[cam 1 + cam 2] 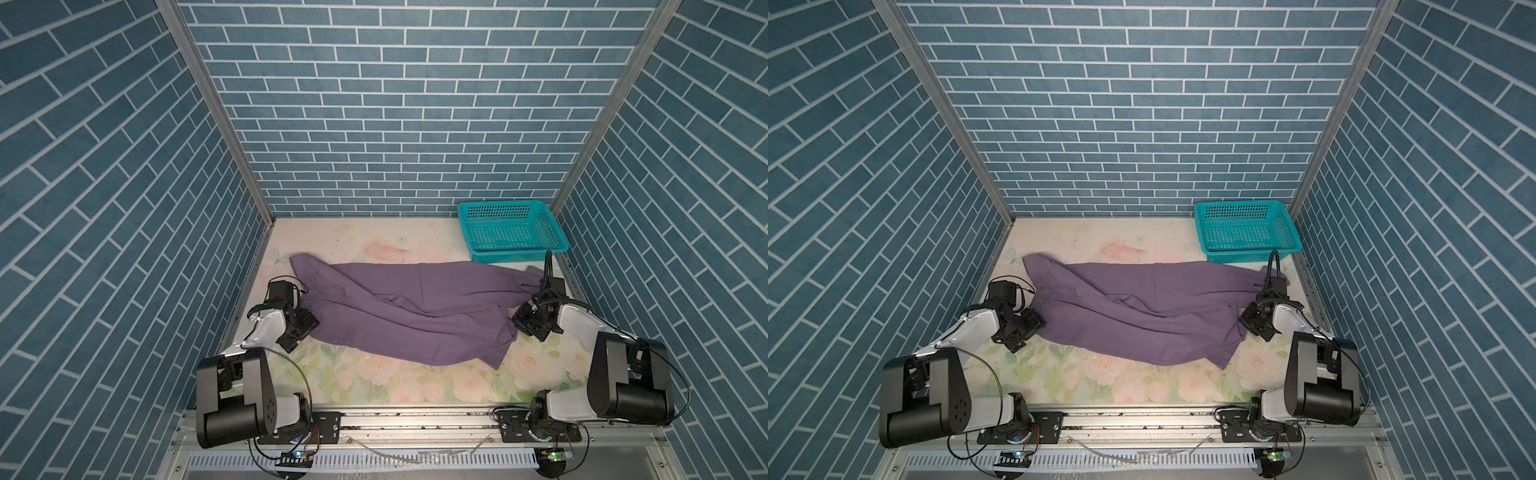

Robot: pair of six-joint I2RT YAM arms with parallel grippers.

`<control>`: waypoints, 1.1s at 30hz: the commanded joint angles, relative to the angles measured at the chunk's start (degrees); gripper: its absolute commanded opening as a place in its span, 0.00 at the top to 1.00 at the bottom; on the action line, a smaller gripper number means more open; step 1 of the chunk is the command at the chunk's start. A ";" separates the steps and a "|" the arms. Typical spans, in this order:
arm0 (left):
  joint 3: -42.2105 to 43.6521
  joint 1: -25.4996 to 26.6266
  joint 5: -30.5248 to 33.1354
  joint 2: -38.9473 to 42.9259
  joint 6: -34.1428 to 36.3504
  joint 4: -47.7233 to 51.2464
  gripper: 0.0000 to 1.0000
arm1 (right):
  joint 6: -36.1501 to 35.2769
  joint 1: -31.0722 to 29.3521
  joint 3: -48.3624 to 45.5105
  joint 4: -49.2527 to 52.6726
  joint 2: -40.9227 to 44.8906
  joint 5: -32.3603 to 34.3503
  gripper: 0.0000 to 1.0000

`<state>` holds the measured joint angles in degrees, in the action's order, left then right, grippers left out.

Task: Fold and stack the trousers

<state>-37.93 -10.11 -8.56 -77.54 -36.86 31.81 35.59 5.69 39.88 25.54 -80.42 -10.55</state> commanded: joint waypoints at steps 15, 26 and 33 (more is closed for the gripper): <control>-9.71 -0.15 5.62 -1.79 0.98 6.68 1.00 | -14.15 -2.80 33.68 24.07 12.88 18.17 1.00; -17.34 -7.27 8.93 10.24 4.50 16.91 1.00 | -2.03 -9.21 18.22 25.20 29.02 18.84 1.00; -9.61 -13.57 10.92 19.85 4.31 20.11 1.00 | 13.05 -9.30 -5.46 31.44 48.21 16.05 1.00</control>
<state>-49.84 -21.37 -1.32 -60.49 -33.06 48.58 39.46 -3.70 38.83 52.42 -36.82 5.23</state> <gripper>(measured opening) 0.065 0.049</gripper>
